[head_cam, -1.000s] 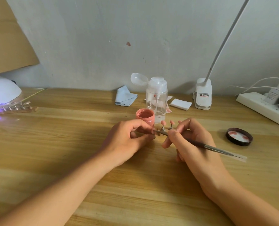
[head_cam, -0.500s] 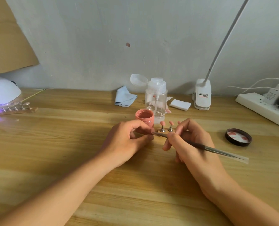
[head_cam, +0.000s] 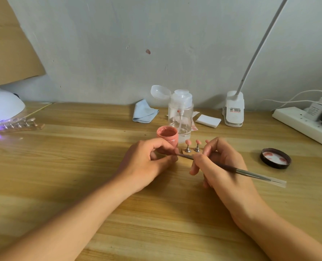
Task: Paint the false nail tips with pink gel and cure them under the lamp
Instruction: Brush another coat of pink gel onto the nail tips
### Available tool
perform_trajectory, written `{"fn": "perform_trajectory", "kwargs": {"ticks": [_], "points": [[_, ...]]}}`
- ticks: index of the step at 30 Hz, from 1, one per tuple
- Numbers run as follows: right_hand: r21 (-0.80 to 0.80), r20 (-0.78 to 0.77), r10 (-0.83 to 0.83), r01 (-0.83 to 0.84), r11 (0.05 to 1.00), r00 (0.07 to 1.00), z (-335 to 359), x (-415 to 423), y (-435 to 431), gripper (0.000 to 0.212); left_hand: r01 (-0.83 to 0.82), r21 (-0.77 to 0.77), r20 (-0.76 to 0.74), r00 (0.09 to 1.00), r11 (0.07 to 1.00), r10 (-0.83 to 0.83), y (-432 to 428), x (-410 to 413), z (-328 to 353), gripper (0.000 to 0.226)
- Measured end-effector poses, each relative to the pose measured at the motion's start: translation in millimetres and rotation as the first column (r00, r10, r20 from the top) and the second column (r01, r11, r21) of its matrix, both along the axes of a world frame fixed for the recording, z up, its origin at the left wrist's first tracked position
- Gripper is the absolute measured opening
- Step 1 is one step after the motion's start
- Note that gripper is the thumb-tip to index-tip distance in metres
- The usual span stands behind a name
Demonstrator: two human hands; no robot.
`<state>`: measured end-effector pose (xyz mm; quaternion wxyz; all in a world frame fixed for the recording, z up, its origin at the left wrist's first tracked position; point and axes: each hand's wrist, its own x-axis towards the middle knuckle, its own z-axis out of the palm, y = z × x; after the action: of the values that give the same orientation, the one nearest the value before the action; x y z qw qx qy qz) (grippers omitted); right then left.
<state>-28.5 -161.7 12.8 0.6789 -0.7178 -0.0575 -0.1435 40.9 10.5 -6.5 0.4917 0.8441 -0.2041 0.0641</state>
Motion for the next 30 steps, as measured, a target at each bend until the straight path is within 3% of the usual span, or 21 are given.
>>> {"fn": "perform_trajectory", "kwargs": {"ticks": [22,26,30], "points": [[0.016,0.046,-0.064,0.063,0.998,0.997,-1.1,0.3,-2.0,0.019,-0.004,-0.012,-0.022,1.000,1.000,0.004,0.0,-1.7,0.9,0.013],[0.052,0.111,-0.087,0.082,0.995,0.990,-3.1,-1.0,-2.2,0.022,0.016,-0.043,-0.011,1.000,0.999,-0.017,-0.5,-2.6,3.0,0.011],[0.045,0.201,-0.206,0.201,0.979,0.958,-4.9,-2.1,-3.7,0.010,0.041,-0.068,0.084,0.996,0.997,-0.035,-2.9,-8.3,7.9,0.006]]}}
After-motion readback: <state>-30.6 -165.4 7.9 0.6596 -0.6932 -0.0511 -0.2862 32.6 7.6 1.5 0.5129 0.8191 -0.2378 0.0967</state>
